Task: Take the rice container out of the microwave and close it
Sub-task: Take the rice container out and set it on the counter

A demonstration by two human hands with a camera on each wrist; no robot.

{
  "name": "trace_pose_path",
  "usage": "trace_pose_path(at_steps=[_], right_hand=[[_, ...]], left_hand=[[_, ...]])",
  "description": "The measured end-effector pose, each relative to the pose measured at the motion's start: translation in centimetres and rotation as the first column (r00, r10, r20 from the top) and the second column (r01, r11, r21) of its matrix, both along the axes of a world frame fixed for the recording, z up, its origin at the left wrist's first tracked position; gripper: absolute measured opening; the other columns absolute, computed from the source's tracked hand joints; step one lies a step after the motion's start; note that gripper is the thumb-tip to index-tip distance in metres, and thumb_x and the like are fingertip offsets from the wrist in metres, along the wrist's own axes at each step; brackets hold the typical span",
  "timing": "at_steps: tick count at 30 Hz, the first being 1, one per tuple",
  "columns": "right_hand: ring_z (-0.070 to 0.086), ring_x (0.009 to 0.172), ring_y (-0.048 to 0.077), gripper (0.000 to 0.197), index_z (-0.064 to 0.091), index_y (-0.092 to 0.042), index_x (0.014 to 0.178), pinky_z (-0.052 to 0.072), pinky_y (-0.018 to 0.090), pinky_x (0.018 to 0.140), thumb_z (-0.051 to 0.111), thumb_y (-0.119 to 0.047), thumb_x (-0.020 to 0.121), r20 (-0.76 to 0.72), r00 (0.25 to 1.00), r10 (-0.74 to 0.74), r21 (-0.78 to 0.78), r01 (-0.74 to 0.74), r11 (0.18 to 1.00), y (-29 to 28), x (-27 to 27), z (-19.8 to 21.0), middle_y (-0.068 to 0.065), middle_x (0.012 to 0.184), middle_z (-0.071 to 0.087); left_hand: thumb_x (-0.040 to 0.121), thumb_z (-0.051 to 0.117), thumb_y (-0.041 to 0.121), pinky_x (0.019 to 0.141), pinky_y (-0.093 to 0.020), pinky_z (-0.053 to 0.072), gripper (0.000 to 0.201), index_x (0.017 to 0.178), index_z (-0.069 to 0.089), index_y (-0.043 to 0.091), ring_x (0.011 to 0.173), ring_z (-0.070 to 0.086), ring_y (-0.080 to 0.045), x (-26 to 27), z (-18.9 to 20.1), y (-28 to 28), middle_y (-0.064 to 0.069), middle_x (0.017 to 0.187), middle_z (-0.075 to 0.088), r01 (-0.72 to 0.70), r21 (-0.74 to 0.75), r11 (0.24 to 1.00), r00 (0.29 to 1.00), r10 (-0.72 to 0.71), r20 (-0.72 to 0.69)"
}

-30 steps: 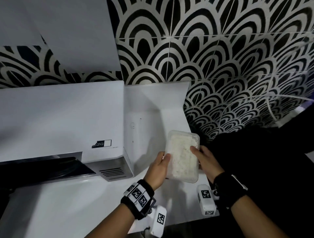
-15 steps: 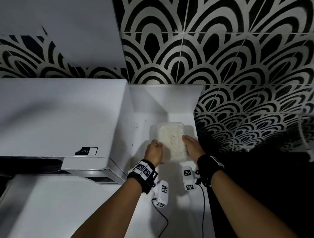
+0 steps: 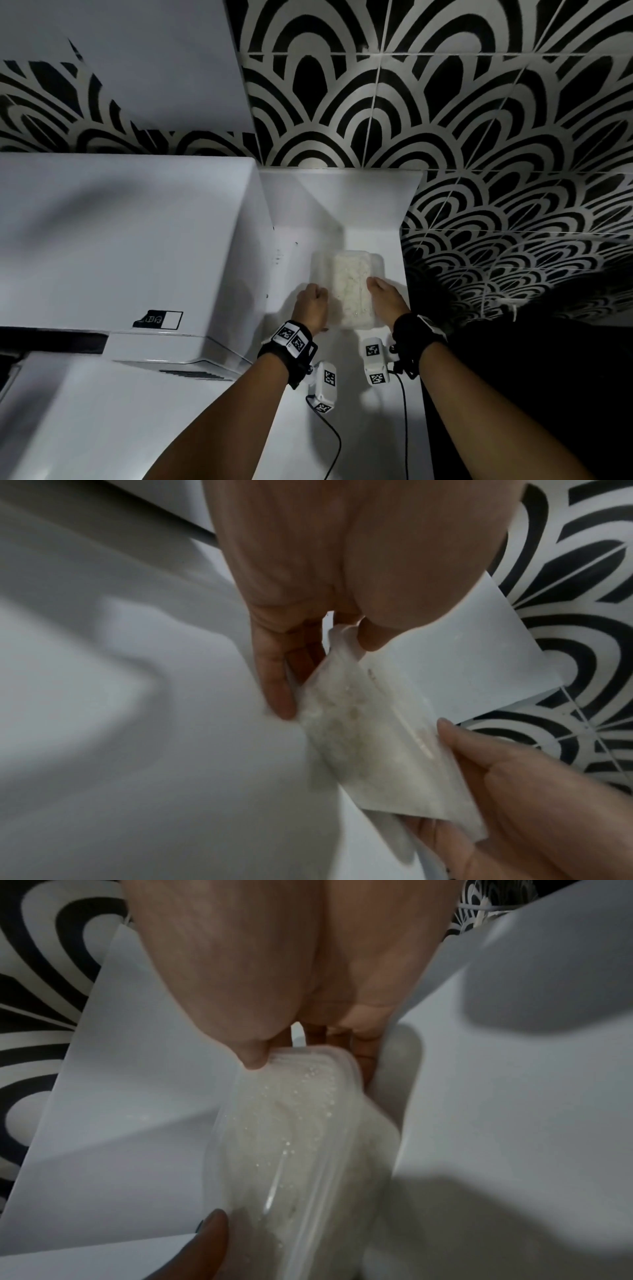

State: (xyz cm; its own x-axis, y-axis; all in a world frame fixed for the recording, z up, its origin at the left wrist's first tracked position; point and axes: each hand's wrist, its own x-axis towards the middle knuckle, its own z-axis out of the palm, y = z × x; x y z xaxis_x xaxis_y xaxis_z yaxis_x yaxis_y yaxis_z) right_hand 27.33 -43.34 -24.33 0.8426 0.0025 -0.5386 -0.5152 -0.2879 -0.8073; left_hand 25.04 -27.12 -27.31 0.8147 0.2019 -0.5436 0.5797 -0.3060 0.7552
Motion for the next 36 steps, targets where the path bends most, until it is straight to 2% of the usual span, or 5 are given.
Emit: trace_pose_path(at_steps=[15,20,25,32,36], right_hand=[[0.051,0.121,0.021,0.043,0.052,-0.005,0.138,0.031,0.021,0.093,0.038,-0.03,0.105,0.011,1.0,-0.015,-0.034,0.016,0.999,0.4,-0.2,-0.9,0.008,0.129,0.057],[0.056,0.108,0.018,0.039,0.06,-0.016,0.128,0.042,0.029,0.097,0.044,-0.04,0.102,0.015,0.998,-0.069,-0.011,0.069,0.998,-0.2,-1.2,-0.8,0.005,0.125,0.063],[0.057,0.112,0.024,0.054,0.051,-0.01,0.139,0.044,0.042,0.105,0.051,-0.044,0.097,0.079,0.996,-0.03,-0.157,0.042,0.987,-0.5,-4.2,-1.3,0.006,0.121,0.059],[0.051,0.112,0.02,0.043,0.051,-0.01,0.138,0.042,0.033,0.096,0.058,-0.022,0.097,0.379,0.925,0.01,-0.273,0.101,0.957,1.8,-10.7,4.5,0.004,0.125,0.049],[0.055,0.112,0.013,0.03,0.06,-0.023,0.126,0.039,0.011,0.086,0.059,-0.023,0.096,0.516,0.847,0.126,-0.238,0.001,0.971,4.7,-14.6,8.7,-0.003,0.125,0.057]], left_hand=[[0.108,0.036,0.034,0.059,-0.04,0.061,0.042,0.131,0.053,0.004,0.12,0.059,-0.043,0.0,-0.6,0.5,-0.02,0.138,0.053,0.011,-0.033,0.999,1.0,-0.01,0.028],[0.106,0.044,0.035,0.114,-0.05,0.047,0.056,0.156,0.037,0.011,0.137,0.053,-0.036,-1.7,1.0,0.7,-0.017,0.157,0.045,0.045,-0.026,0.999,0.996,-0.043,0.077],[0.104,0.052,0.028,0.128,-0.04,0.028,0.074,0.165,0.014,0.011,0.156,0.03,-0.032,-5.5,3.8,0.6,-0.015,0.169,0.024,0.187,0.082,0.979,0.974,-0.196,0.111],[0.101,0.052,0.03,0.131,-0.039,0.019,0.078,0.166,0.01,0.022,0.16,0.018,-0.025,-13.1,7.6,2.7,-0.006,0.173,0.017,0.392,0.146,0.908,0.876,-0.417,0.244],[0.103,0.052,0.029,0.117,-0.015,0.022,0.063,0.161,0.028,0.024,0.153,0.033,-0.015,-17.5,9.9,5.3,0.0,0.165,0.034,0.43,0.158,0.889,0.83,-0.458,0.319]])
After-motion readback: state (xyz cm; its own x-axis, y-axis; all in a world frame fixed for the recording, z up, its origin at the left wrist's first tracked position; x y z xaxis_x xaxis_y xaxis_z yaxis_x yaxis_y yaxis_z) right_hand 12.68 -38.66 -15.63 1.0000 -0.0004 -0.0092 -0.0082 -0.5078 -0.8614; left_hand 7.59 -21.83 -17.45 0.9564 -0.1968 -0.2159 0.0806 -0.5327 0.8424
